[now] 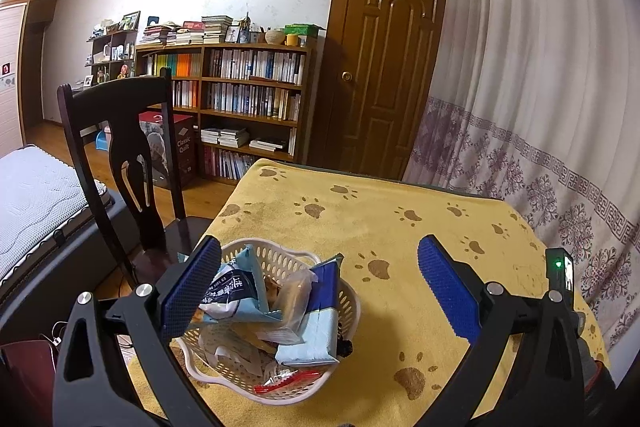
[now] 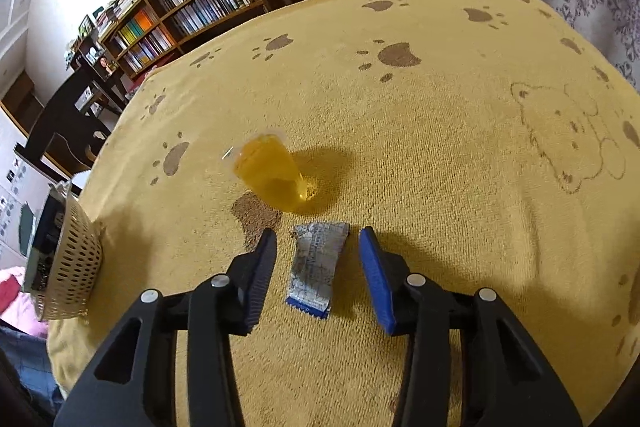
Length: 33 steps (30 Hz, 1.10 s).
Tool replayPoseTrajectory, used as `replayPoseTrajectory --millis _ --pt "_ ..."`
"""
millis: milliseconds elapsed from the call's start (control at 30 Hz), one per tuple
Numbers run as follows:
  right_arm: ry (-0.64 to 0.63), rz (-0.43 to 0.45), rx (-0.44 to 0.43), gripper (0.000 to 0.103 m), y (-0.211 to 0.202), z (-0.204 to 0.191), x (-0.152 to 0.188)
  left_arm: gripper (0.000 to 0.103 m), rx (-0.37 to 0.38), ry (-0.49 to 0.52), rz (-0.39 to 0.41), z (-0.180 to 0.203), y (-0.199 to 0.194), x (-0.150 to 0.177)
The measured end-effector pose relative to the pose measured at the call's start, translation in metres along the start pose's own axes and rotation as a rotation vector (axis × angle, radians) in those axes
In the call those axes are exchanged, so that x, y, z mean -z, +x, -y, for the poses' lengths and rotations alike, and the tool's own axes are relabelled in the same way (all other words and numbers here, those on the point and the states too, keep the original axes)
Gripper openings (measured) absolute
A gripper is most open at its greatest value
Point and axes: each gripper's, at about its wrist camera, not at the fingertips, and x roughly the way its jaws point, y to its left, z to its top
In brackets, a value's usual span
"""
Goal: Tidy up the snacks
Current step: 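Move the right gripper back to the table and grasp the silver wrapper, then move the left gripper to the yellow jelly cup and close on it while the right holds the wrapper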
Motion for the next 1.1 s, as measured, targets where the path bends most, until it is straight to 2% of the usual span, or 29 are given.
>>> replayPoseTrajectory --millis 233,400,800,1000,1100 --pt "-0.127 0.045 0.101 0.039 0.004 -0.017 0.008 0.100 0.010 0.026 -0.020 0.013 0.008 0.004" --pt "-0.180 0.076 0.158 0.027 0.002 -0.019 0.014 0.100 0.018 0.054 -0.050 0.025 0.018 0.012" --pt "-0.108 0.099 0.134 0.026 -0.016 0.023 0.013 0.100 0.064 0.168 -0.121 0.081 0.047 0.031" --pt "-0.081 0.118 0.138 0.026 -0.024 0.049 0.015 0.100 0.054 0.217 -0.141 0.118 0.066 0.043" --pt "-0.057 0.121 0.098 0.026 -0.026 0.057 0.016 0.100 0.050 0.254 -0.161 0.140 0.081 0.051"
